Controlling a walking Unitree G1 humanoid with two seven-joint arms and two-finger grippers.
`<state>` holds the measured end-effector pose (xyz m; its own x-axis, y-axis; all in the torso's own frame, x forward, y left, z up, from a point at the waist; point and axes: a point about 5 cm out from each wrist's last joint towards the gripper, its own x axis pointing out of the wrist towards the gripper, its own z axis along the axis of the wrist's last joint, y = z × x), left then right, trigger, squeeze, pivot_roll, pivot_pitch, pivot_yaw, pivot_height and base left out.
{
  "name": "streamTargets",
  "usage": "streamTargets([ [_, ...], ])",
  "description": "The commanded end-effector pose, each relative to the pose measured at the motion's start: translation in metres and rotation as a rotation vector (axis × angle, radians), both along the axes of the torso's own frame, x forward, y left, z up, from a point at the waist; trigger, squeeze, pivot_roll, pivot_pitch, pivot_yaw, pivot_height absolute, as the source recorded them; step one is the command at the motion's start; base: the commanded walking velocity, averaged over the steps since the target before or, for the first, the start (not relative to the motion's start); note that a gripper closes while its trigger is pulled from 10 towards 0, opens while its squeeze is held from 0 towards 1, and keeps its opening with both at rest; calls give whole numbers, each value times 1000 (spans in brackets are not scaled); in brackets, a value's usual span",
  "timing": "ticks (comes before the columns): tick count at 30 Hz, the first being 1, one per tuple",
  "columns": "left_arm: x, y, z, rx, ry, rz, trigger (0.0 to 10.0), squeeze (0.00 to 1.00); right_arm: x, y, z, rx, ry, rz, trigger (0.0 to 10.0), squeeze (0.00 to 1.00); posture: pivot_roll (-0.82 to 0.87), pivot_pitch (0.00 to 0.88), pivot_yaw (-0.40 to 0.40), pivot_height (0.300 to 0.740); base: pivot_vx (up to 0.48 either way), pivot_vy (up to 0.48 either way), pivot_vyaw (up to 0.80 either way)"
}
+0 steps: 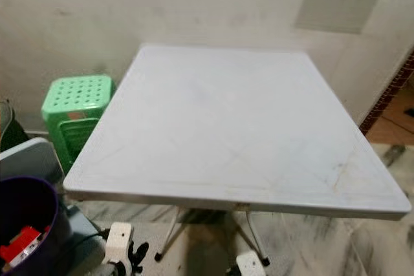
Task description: Picking trash to rubbish bin
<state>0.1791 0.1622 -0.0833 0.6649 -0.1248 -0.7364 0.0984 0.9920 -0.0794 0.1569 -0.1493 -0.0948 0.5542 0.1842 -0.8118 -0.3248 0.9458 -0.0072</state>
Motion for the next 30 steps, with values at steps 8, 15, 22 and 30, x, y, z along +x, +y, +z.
streamTargets([
  [8,1,-8,0,-11,4,-44,10000,0,-5,-7,-2,3,19,-32,10000,0,-9,28,-18,715,0,0,0],
  [15,2,-8,0,-22,3,-37,10000,0,-4,-7,-1,8,16,-37,10000,0,-10,28,-18,715,0,-89,0],
  [22,2,-9,0,-20,4,-37,10000,0,-3,-7,-1,8,14,-37,10000,0,-10,28,-20,715,0,-314,0],
  [30,3,-9,1,-18,4,-38,10000,0,-2,-7,0,9,10,-36,10000,0,-9,26,-21,715,0,-312,0],
])
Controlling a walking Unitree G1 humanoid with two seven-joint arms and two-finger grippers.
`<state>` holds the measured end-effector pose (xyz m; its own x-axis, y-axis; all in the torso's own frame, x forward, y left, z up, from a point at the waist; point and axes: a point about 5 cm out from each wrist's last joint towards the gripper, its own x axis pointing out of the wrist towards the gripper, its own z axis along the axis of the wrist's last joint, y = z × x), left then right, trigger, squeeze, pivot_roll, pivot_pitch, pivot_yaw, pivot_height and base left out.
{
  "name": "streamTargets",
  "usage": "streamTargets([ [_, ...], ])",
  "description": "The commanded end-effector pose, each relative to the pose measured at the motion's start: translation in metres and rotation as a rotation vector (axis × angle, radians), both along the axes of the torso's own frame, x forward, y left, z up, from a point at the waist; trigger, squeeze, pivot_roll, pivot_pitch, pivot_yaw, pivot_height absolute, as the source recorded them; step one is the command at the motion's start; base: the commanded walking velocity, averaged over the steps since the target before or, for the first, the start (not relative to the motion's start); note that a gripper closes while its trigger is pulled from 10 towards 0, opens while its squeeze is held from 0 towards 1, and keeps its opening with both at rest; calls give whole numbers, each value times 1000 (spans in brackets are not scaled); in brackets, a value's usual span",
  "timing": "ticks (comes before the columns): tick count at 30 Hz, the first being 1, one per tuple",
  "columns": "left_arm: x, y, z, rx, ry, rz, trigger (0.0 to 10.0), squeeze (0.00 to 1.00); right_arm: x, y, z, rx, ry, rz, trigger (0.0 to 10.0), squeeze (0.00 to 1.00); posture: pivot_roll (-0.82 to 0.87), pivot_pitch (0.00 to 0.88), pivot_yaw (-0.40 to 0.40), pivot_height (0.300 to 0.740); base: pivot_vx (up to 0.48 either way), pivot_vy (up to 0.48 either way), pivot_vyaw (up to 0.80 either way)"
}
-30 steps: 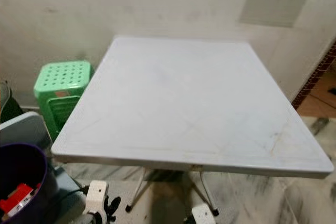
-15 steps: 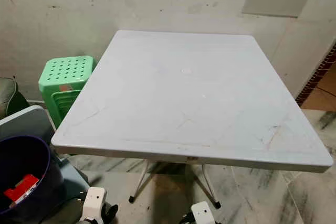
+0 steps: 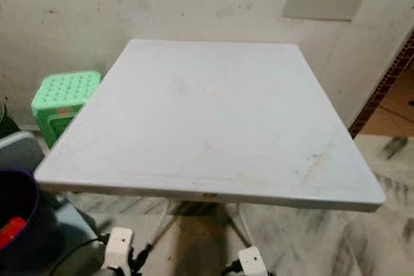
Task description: Picking trash to rubbish bin
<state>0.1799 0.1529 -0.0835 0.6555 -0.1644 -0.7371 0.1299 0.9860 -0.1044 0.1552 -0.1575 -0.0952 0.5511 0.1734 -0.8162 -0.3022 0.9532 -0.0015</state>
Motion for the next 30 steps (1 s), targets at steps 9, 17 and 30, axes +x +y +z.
streamTargets([
  [9,2,1,1,0,2,20,10000,0,0,0,0,-1,2,-18,10000,0,-12,25,-23,715,0,0,0],
  [17,1,1,0,0,8,24,10000,0,1,-1,0,-4,-1,-18,10000,0,-12,22,-25,715,0,0,0],
  [30,1,1,0,3,13,20,10000,0,2,-1,1,-18,-4,-9,10000,0,-13,13,-27,715,0,0,0],
])
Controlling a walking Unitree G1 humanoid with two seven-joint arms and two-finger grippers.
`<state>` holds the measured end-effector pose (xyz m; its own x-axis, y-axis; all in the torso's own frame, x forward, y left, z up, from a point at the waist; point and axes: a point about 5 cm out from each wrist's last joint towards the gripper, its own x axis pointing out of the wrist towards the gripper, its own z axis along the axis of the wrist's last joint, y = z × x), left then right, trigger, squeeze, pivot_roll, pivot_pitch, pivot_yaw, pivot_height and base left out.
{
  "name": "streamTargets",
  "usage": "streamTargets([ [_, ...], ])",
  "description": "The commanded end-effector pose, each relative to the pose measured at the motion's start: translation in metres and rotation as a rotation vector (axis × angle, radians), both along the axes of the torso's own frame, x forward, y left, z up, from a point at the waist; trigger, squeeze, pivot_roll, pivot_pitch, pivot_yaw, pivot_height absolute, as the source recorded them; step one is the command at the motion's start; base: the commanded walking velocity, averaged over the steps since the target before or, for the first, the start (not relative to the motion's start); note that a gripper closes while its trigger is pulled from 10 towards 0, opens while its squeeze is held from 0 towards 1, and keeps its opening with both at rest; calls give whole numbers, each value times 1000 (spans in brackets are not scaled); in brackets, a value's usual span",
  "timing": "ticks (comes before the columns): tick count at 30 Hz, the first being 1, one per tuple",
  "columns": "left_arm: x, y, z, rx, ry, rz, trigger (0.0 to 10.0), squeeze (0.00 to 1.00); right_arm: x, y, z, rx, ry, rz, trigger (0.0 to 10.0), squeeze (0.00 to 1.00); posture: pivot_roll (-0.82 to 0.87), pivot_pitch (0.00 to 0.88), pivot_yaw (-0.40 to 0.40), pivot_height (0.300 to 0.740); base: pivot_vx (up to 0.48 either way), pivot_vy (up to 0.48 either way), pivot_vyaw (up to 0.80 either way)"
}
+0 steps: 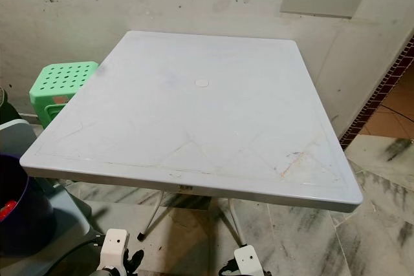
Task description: Picking trash to rubbish bin
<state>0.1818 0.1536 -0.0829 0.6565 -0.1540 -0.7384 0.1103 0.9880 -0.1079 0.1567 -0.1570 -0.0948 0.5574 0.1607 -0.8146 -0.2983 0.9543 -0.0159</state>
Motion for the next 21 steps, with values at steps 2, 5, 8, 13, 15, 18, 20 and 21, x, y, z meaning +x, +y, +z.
streamTargets([
  [2,-1,1,-1,8,10,-3,10000,0,0,-1,0,-11,5,1,10000,0,-13,10,-26,715,0,0,0],
  [5,-1,1,-1,10,10,-4,10000,0,-1,-1,-1,-28,11,16,10000,0,-13,8,-25,715,0,0,0],
  [8,-1,1,-1,10,10,-4,10000,0,-1,-1,-1,-28,11,16,10000,0,-13,8,-25,715,0,0,0],
  [13,-1,1,-1,10,10,-4,10000,0,-1,-1,-1,-28,11,16,10000,0,-13,8,-25,715,0,0,0],
  [15,-1,1,-1,10,10,-4,10000,0,-1,-1,-1,-28,11,16,10000,0,-13,8,-25,715,0,0,0],
  [18,-1,1,-1,10,10,-4,10000,0,-1,-1,-1,-28,11,16,10000,0,-13,8,-25,715,0,0,0],
  [20,-1,1,-1,10,10,-4,10000,0,-1,-1,-1,-28,11,16,10000,0,-13,8,-25,715,0,0,0],
  [21,-1,1,-1,10,10,-4,10000,0,-1,-1,-1,-28,11,16,10000,0,-13,8,-25,715,0,0,0],
])
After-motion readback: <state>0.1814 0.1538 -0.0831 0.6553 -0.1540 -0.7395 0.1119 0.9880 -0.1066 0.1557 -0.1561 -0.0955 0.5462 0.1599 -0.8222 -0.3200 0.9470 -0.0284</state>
